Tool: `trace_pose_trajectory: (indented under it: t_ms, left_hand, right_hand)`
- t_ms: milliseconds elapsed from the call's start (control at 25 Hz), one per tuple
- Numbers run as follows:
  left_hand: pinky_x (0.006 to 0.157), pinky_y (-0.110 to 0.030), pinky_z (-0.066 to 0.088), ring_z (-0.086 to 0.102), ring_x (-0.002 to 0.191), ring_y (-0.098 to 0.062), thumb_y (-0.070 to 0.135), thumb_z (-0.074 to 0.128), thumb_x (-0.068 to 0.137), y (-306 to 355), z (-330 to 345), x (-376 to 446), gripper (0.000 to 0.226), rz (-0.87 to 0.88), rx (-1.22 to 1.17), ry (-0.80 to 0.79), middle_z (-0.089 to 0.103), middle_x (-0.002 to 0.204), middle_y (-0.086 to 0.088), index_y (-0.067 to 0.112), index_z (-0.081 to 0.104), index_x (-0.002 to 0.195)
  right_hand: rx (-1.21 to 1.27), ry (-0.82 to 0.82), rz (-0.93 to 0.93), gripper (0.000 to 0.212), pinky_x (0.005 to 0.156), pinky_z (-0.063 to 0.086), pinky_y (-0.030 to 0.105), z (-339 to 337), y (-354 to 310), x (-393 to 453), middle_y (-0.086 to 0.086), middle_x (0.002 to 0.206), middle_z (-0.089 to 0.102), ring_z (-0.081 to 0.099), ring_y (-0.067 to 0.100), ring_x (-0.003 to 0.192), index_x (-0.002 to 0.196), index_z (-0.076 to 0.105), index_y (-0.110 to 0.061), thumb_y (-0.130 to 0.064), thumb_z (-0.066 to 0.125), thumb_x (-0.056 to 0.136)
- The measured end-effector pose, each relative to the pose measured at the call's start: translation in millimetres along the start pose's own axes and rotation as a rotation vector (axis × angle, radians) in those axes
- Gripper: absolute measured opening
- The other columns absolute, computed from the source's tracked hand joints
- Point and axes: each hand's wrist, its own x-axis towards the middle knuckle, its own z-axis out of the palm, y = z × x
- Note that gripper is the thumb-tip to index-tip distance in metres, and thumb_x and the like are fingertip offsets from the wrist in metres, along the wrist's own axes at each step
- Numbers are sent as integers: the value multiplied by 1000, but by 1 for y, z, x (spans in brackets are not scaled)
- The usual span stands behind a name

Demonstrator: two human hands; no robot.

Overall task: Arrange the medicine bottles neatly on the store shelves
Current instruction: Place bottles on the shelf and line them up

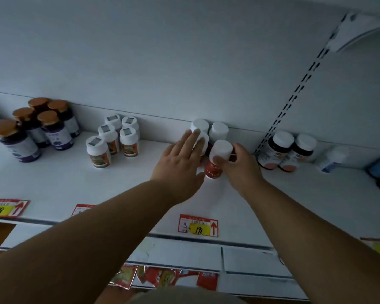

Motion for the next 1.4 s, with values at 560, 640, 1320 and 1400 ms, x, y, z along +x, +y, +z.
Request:
trace_pose_trajectory:
  t_ms: [560, 640, 1320, 1400]
  left_hand:
    - [120, -38, 6, 6, 151, -20, 38, 53, 93, 12, -5, 2, 78, 42, -43, 109, 13, 163, -5, 18, 11, 156]
    - [118, -43, 16, 24, 147, -27, 38, 58, 91, 16, -9, -14, 73, 79, -86, 153, 29, 158, -8, 16, 25, 152]
    - [91, -47, 49, 56, 113, -24, 31, 52, 91, 168, 86, -116, 34, 574, -398, -260, 59, 125, -1, 26, 63, 122]
    - [99, -47, 47, 51, 124, -23, 28, 57, 91, 201, 124, -119, 43, 441, -411, -316, 50, 140, 1, 30, 55, 134]
  right_hand:
    - [-231, 42, -166, 80, 102, 36, 28, -8, 3, -12, 8, 142, 44, 44, 21, 129, 145, 36, -14, -35, 79, 80]
    - [-337, 107, -225, 72, 107, 37, 32, -15, -2, -40, 11, 139, 45, 44, 24, 128, 141, 42, -12, -33, 77, 83]
    - [-521, 429, -21, 30, 74, 45, 26, -103, 109, -269, 7, 103, 63, 62, 23, 90, 109, 64, -11, -29, 68, 86]
    - [-467, 367, 49, 32, 77, 47, 28, -116, 156, -274, 6, 111, 59, 62, 24, 95, 113, 62, -13, -31, 69, 87]
